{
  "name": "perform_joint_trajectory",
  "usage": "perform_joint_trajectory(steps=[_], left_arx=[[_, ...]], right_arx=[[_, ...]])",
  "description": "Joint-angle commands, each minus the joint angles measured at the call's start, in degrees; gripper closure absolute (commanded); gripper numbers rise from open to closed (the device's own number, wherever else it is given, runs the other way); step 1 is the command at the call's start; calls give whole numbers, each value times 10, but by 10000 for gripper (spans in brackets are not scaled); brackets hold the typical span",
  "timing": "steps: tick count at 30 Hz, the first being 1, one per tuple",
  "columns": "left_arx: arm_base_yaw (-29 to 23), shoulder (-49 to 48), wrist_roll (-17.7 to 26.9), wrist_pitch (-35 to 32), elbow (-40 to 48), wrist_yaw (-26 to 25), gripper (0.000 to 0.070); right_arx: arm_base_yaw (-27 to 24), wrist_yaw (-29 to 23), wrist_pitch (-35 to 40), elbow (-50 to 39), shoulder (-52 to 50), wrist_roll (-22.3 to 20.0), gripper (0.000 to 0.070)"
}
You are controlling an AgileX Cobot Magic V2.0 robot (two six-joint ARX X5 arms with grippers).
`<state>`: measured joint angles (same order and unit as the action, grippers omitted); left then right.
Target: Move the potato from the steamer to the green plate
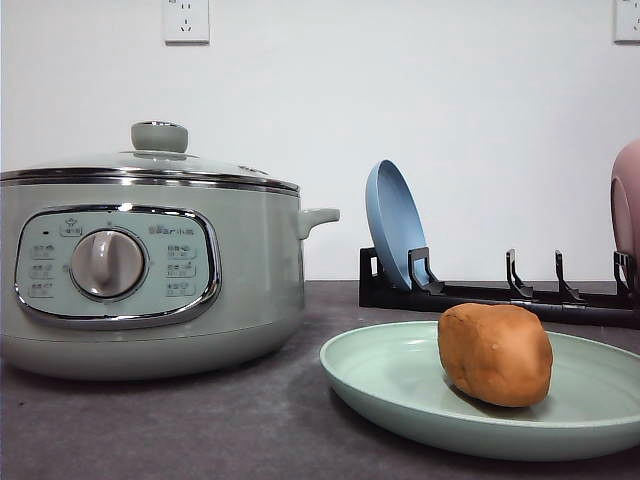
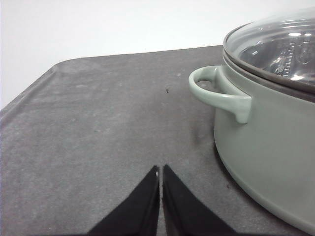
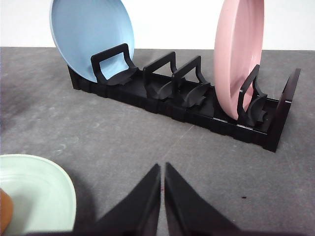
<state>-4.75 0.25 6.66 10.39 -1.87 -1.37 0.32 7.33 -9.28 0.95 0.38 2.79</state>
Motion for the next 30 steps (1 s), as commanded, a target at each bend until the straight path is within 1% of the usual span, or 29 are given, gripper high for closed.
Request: perform_joint_trajectory(steps=[1, 30], left_arx=[[-2, -1, -3, 4, 12, 1, 699], [-2, -1, -3, 4, 12, 1, 699]], right_arx=[[0, 0, 3, -3, -2, -3, 700], [0, 0, 3, -3, -2, -3, 700]])
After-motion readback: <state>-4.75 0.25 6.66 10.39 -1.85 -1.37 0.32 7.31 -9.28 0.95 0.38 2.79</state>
